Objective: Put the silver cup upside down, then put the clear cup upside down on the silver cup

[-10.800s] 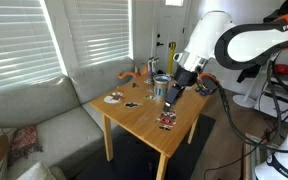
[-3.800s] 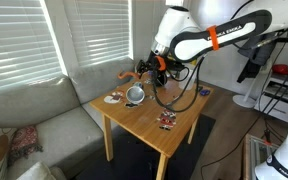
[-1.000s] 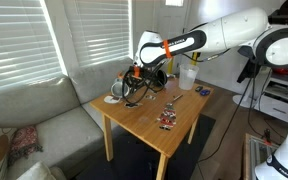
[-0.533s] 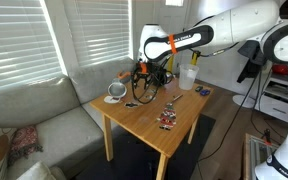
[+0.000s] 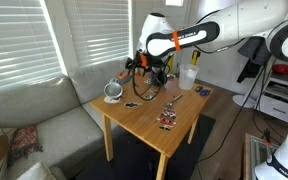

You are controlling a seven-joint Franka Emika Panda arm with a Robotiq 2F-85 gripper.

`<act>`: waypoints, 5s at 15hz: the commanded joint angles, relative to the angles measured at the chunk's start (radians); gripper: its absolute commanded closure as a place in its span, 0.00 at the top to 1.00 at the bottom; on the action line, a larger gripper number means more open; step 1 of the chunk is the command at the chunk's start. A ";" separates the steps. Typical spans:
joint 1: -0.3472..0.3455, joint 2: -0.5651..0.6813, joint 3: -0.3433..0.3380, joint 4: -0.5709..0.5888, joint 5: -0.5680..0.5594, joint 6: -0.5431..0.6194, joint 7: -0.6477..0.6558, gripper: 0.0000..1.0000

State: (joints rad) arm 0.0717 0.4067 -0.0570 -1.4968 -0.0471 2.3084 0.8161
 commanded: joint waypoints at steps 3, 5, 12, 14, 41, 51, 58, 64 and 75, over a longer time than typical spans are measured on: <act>0.041 0.044 -0.015 0.025 -0.012 0.179 0.018 1.00; 0.044 0.078 -0.016 0.054 -0.003 0.193 0.014 1.00; 0.028 0.210 -0.012 0.192 0.037 0.191 -0.012 1.00; 0.026 0.251 -0.009 0.239 0.050 0.194 -0.012 1.00; 0.101 0.162 0.013 0.209 0.035 -0.010 -0.109 0.56; 0.252 -0.101 -0.161 -0.212 -0.384 0.331 0.158 0.56; 0.573 -0.233 -0.546 -0.473 -0.931 0.399 0.666 0.56; 0.682 -0.338 -0.574 -0.619 -1.353 0.243 1.062 0.56; 0.185 -0.405 0.037 -0.745 -1.667 -0.011 1.373 0.56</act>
State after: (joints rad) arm 0.3328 0.0315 -0.1055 -2.1923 -1.6400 2.3343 2.1139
